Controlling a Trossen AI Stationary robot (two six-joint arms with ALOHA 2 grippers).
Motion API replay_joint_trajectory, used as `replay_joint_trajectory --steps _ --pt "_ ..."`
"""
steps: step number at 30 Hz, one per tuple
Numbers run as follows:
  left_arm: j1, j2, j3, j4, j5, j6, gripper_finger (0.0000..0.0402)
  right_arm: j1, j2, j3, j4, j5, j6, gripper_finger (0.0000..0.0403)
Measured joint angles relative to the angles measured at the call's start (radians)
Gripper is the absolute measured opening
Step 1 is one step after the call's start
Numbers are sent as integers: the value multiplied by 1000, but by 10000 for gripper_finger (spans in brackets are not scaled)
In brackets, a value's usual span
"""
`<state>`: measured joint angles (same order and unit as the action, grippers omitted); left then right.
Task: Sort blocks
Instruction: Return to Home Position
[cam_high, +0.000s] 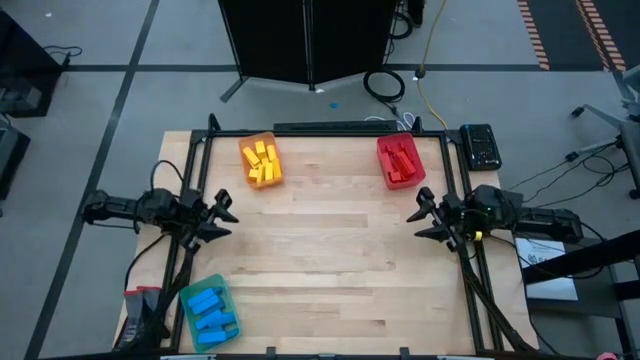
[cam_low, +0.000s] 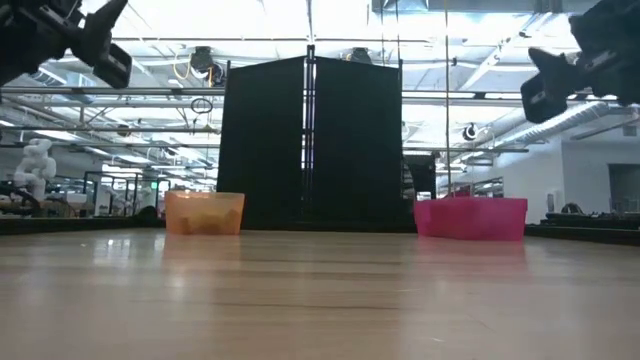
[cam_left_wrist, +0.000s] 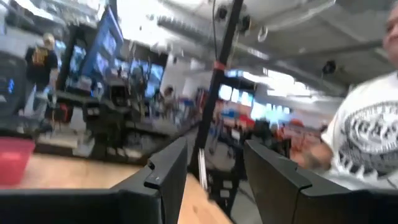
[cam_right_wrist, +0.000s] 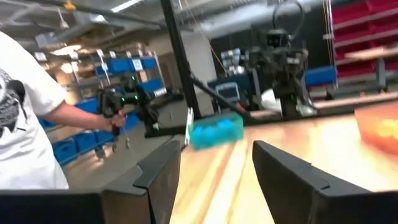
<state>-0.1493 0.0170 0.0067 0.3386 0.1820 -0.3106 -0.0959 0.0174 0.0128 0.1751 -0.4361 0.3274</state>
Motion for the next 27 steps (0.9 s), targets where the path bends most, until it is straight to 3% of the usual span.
replay_joint_trajectory --steps 8,14,19,21,25,27 --pt "-72 1 0 -108 -1 4 164 0 0 0 -90 -9 -25 199" --pt "-110 1 0 -190 -9 18 164 0 0 1 -96 -91 -103 199" --pt "-115 1 0 -226 -50 136 164 0 0 1 -96 -91 -110 199" --pt "-115 1 0 -263 -139 204 164 0 0 1 -96 -91 -105 199" --pt "-115 1 -1 -286 -412 246 164 0 0 1 -96 -92 -103 199" --pt "-113 5 -1 -282 -451 268 164 0 0 1 -97 -92 -103 199"
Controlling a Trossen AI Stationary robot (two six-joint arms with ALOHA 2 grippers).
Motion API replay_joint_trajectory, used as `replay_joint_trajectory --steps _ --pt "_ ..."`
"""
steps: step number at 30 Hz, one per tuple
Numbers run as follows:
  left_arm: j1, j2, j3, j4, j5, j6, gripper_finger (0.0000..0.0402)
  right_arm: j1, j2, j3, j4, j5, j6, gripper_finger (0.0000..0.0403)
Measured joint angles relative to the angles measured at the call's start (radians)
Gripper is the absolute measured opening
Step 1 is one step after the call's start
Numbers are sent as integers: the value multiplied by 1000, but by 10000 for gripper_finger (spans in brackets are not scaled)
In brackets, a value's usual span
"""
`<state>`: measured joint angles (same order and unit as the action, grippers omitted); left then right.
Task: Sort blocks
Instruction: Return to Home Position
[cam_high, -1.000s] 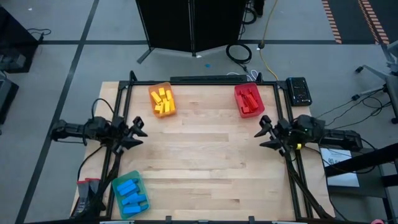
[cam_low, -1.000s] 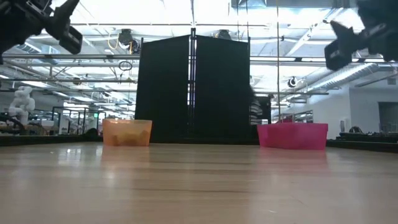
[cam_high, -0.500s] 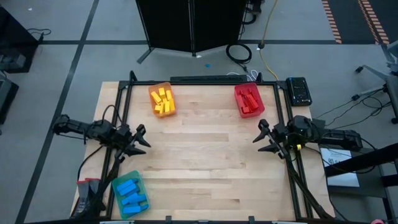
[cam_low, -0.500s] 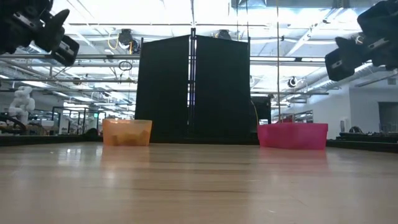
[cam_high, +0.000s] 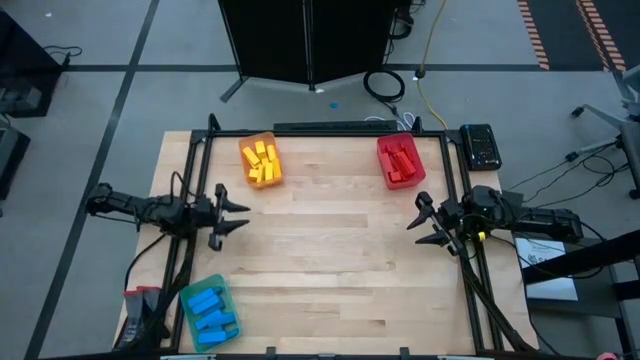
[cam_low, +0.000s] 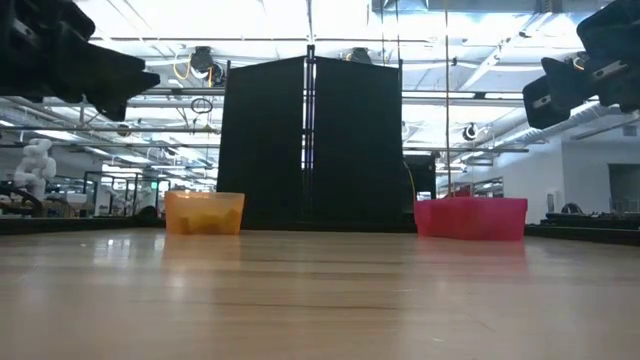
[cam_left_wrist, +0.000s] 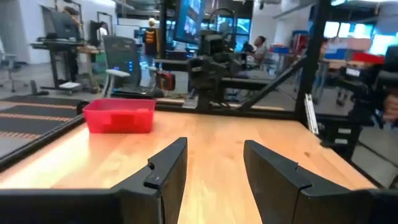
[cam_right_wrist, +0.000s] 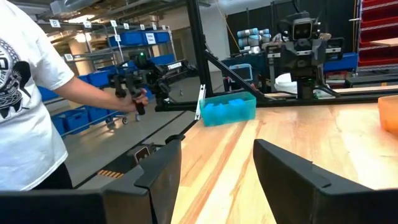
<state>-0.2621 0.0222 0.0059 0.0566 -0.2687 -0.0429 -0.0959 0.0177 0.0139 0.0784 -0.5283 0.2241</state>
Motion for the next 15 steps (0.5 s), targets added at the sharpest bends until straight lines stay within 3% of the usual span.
replay_joint_trajectory --steps 5,15 --pt "0 4 0 -8 55 15 164 0 0 0 0 2 0 199" --pt "0 4 0 -9 56 26 164 0 0 0 0 2 0 199"
